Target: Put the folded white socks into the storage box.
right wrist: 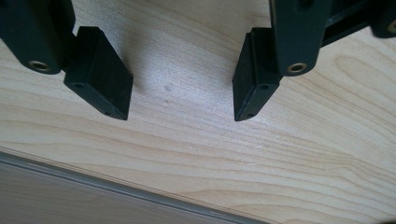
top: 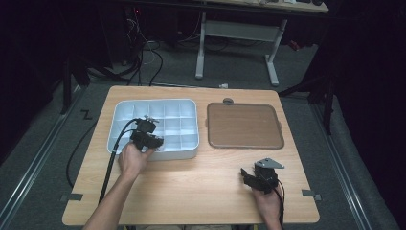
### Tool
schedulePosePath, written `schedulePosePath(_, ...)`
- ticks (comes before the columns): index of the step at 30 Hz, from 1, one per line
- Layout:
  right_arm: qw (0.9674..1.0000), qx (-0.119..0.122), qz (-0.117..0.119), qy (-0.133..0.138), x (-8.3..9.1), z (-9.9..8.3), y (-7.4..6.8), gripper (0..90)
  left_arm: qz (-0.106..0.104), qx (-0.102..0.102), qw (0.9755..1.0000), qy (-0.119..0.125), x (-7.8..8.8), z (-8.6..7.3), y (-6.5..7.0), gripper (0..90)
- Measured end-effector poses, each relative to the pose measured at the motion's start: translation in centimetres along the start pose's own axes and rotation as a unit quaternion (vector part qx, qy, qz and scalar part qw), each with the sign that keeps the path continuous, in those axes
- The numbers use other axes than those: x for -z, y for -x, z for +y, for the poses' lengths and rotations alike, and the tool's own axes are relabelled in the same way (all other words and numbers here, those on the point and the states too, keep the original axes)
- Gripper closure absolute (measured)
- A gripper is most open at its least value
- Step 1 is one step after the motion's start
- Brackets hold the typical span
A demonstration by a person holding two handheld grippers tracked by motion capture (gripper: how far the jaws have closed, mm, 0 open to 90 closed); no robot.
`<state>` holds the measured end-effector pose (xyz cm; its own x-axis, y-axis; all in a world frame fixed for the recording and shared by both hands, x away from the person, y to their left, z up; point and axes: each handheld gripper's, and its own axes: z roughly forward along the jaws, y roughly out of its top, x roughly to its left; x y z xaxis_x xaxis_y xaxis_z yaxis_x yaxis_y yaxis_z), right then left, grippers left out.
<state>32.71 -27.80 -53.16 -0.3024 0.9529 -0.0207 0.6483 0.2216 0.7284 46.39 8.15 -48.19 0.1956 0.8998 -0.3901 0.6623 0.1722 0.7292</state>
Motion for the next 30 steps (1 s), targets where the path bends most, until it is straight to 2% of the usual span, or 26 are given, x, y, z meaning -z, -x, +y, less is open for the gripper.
schedulePosePath(5, 1.0, 0.001, 0.0, 0.0, 0.0, 0.0, 0.0, 38.5, -0.003, 0.01, 0.9999, -0.014, -0.4, -0.3, -0.6, 67.7)
schedulePosePath(6, 1.0, 0.001, 0.0, 0.0, 0.0, 0.0, 0.0, 38.4, -0.006, 0.025, 0.9995, -0.016, -0.4, -0.2, -0.7, 67.5)
schedulePosePath(7, 1.0, 0.001, 0.0, 0.0, 0.0, 0.0, 0.0, 38.5, -0.007, 0.03, 0.9994, -0.017, -0.5, -0.1, -0.8, 67.0)
schedulePosePath(10, 1.0, 0.0, 0.0, 0.0, 0.0, 0.0, 0.0, 38.4, -0.007, 0.022, 0.9996, -0.019, -0.5, -0.2, -0.8, 66.8)
schedulePosePath(16, 1.0, 0.0, 0.0, 0.0, 0.0, 0.0, 0.0, 38.5, -0.005, 0.02, 0.9996, -0.019, -0.4, -0.2, -0.8, 65.5)
schedulePosePath(18, 1.0, 0.0, 0.0, 0.0, 0.0, 0.0, 0.0, 38.4, -0.005, 0.02, 0.9997, -0.012, -0.4, -0.2, -0.8, 65.1)
schedulePosePath(19, 1.0, 0.0, 0.0, 0.0, 0.0, 0.0, 0.0, 38.4, -0.007, 0.03, 0.9995, -0.005, -0.2, 0.0, -0.8, 64.2)
schedulePosePath(21, 1.0, 0.0, 0.0, 0.0, 0.0, 0.0, 0.0, 38.4, -0.013, 0.032, 0.9994, -0.005, 0.2, 0.1, -0.8, 61.8)
schedulePosePath(30, 1.0, 0.001, 0.0, 0.0, 0.0, 0.0, 0.0, 38.4, -0.028, 0.023, 0.9993, -0.002, 1.6, 0.3, -0.4, 54.0)
